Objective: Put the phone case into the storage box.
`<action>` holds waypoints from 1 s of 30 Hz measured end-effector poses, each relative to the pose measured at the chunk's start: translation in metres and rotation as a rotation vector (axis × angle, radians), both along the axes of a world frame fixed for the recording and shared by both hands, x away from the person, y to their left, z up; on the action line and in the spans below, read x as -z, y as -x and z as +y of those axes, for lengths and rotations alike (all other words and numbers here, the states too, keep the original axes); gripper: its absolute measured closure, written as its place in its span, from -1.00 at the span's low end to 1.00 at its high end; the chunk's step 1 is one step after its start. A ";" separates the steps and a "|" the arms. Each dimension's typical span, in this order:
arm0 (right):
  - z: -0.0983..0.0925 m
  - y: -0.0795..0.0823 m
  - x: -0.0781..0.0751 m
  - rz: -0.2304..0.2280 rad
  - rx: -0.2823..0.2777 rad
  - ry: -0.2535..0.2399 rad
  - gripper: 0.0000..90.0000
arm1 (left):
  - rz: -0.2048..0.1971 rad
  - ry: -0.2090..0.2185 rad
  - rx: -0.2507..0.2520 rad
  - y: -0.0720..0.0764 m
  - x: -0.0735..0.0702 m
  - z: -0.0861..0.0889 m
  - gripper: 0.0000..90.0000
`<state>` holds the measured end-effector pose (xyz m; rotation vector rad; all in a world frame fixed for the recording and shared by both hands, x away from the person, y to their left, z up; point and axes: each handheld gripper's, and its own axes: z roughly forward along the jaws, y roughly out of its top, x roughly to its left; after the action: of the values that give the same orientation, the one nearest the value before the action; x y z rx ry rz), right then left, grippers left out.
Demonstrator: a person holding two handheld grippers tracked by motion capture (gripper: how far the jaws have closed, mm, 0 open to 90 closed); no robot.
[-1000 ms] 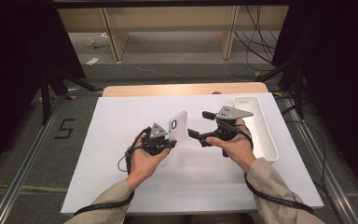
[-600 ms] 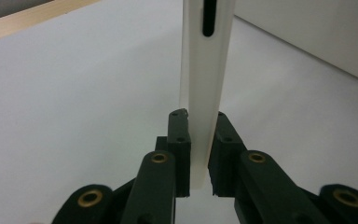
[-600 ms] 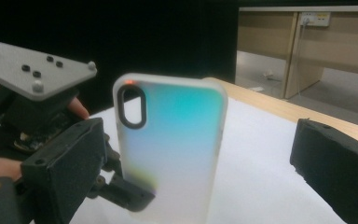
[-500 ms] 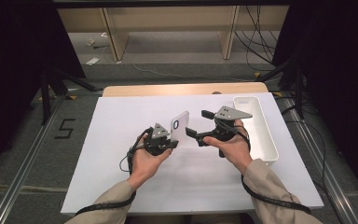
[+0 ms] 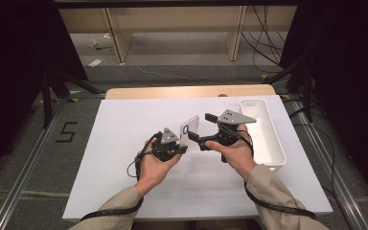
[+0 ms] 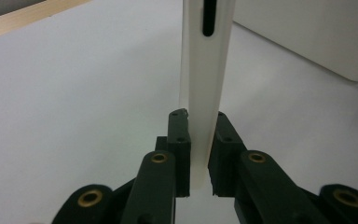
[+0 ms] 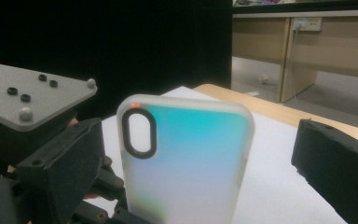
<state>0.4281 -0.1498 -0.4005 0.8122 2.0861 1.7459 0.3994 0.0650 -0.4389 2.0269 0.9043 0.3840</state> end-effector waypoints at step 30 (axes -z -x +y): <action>0.007 0.001 0.008 0.003 0.052 -0.019 -0.73 | -0.010 0.002 0.023 0.005 0.002 -0.014 0.79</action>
<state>0.4267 -0.1429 -0.4085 0.8666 2.0348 1.7409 0.3947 0.0511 -0.4406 2.0300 0.8741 0.3798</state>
